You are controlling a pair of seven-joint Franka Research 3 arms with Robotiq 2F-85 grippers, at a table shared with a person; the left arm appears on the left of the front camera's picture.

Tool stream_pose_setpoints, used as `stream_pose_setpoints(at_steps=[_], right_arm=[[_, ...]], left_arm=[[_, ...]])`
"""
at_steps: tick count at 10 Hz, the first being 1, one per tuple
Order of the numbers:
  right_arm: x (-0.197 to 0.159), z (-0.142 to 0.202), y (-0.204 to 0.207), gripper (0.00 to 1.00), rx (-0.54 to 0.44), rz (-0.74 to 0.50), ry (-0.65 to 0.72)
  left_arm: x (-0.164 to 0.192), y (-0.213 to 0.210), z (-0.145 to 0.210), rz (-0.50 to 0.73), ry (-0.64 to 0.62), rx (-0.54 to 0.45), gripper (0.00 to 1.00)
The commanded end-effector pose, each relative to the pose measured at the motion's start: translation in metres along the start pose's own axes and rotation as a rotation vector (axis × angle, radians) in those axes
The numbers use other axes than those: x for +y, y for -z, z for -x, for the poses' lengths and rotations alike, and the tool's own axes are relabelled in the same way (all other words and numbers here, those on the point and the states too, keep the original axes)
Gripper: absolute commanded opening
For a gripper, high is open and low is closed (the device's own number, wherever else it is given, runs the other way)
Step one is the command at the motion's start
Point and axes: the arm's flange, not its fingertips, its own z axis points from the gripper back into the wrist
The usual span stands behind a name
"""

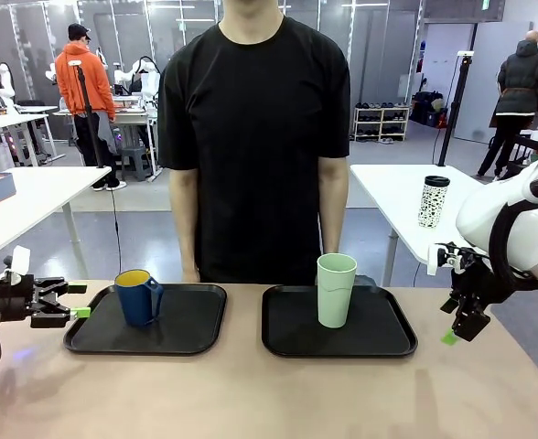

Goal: Sort and store the cups by type.
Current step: Pick up the Handle plastic cup and place it into the empty Flat Tray.

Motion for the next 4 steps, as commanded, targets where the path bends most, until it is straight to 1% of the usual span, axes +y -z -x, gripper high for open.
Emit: stream_pose_setpoints(at_steps=[1,4], right_arm=[[0.0002,0.0007,-0.0002,1.0,0.003,0.001,0.0],[0.0002,0.0007,-0.0002,1.0,0.003,0.001,0.0]], left_arm=[[0.0031,0.002,0.0,-0.002,0.005,-0.012,1.0],[0.0031,0.002,0.0,-0.002,0.005,-0.012,1.0]])
